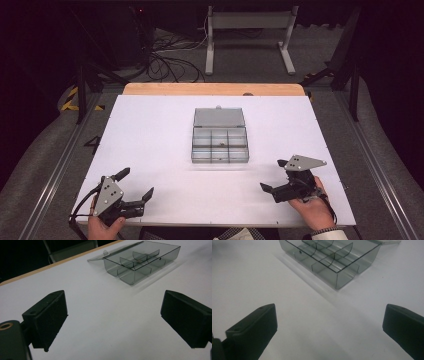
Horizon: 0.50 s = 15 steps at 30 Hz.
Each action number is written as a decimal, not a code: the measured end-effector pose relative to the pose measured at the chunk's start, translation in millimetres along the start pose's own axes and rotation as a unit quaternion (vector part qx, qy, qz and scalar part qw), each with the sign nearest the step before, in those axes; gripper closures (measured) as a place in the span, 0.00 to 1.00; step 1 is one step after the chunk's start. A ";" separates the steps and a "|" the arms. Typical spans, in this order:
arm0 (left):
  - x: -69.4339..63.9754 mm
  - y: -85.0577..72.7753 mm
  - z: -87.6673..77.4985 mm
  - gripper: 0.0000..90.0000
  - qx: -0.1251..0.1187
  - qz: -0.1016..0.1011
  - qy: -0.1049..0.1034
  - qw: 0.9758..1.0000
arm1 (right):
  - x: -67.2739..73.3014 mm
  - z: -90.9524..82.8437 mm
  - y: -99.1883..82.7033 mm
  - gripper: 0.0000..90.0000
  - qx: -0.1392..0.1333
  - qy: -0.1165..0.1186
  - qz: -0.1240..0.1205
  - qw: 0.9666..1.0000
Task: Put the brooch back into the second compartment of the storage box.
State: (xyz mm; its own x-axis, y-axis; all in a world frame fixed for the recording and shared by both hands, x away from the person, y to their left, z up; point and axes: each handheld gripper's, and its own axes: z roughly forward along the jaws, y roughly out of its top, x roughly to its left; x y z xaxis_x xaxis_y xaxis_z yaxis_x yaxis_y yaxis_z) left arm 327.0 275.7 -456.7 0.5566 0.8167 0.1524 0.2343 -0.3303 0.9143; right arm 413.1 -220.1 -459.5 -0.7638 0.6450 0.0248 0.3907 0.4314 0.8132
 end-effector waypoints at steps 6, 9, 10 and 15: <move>0.0 -0.1 0.2 0.08 0.001 0.000 0.000 1.000 | -1.1 0.1 -13.3 0.00 0.005 0.002 0.013 1.000; 0.3 0.0 0.2 0.08 0.003 0.004 0.000 1.000 | -1.7 0.9 -20.1 0.00 0.011 0.001 0.017 1.000; -0.3 -0.1 0.4 0.08 0.002 -0.001 -0.001 1.000 | -1.9 1.1 -22.1 0.00 0.014 0.002 0.017 1.000; 0.3 0.1 0.7 0.08 0.003 0.007 0.000 1.000 | -0.1 1.0 -28.1 0.00 0.015 -0.005 0.009 1.000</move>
State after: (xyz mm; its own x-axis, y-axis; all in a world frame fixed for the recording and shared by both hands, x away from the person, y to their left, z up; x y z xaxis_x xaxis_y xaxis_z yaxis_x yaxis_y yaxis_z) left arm 327.7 275.6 -456.9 0.5593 0.8123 0.1655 0.2310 -0.3444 0.9100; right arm 402.8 -231.7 -483.0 -0.7513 0.6591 0.0335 0.4199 0.4382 0.7948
